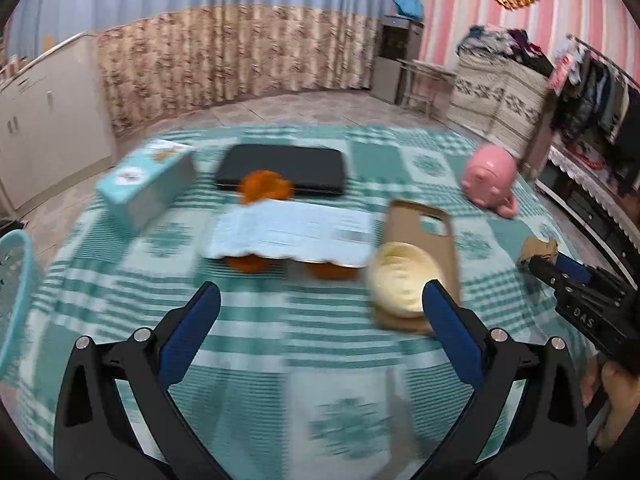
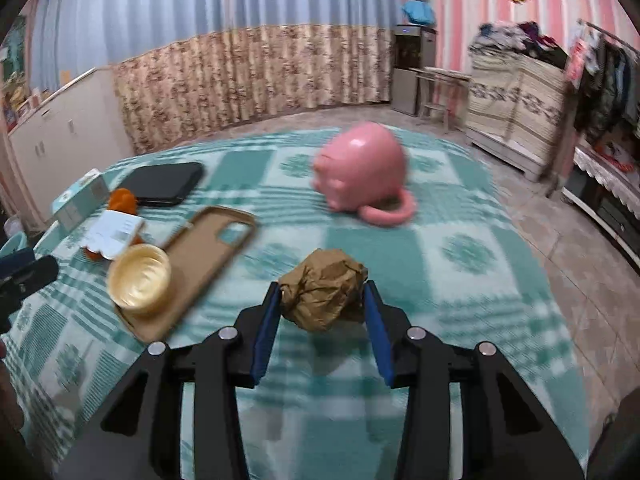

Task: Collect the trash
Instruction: 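Grasp the cream round lid with the left tool, then carry the lid and brown paper to the blue basket and release both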

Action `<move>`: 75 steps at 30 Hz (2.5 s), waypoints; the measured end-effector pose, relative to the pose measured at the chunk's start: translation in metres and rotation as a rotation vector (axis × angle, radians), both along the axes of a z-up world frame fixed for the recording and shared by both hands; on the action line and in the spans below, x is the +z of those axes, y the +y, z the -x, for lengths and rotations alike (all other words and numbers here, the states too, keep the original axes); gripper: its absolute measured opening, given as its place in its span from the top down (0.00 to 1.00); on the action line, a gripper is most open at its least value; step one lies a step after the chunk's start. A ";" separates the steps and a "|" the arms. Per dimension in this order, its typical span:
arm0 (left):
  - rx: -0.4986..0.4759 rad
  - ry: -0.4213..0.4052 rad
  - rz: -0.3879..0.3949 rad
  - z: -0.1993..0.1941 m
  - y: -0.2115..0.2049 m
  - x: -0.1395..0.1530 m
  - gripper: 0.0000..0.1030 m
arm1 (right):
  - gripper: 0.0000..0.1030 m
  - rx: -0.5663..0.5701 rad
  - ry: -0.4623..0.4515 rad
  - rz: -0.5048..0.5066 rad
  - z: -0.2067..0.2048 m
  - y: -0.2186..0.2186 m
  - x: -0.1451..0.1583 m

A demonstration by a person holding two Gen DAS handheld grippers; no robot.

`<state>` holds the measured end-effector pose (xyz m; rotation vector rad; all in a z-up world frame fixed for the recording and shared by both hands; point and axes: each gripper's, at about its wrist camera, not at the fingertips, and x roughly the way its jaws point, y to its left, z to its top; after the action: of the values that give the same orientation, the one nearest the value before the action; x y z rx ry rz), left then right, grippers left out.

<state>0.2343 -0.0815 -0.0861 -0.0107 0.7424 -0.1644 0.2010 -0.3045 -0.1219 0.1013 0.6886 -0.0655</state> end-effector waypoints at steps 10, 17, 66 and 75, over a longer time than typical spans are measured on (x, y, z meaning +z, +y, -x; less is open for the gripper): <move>-0.018 0.050 -0.107 -0.026 -0.060 -0.029 0.08 | 0.60 -0.048 0.005 -0.110 0.001 -0.032 -0.012; -0.035 0.130 -0.088 -0.045 -0.065 -0.042 0.36 | 0.60 -0.042 0.014 -0.126 -0.001 -0.033 -0.016; 0.470 -0.072 0.055 0.060 0.337 0.069 0.41 | 0.60 0.432 -0.063 -0.061 -0.040 0.283 0.057; 0.583 -0.068 0.044 0.067 0.427 0.055 0.41 | 0.60 0.474 -0.047 -0.061 -0.053 0.327 0.058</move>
<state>0.1669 0.3459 -0.0310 -0.2593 0.6408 0.3732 0.2536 0.0229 -0.0640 -0.0042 0.6528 0.4118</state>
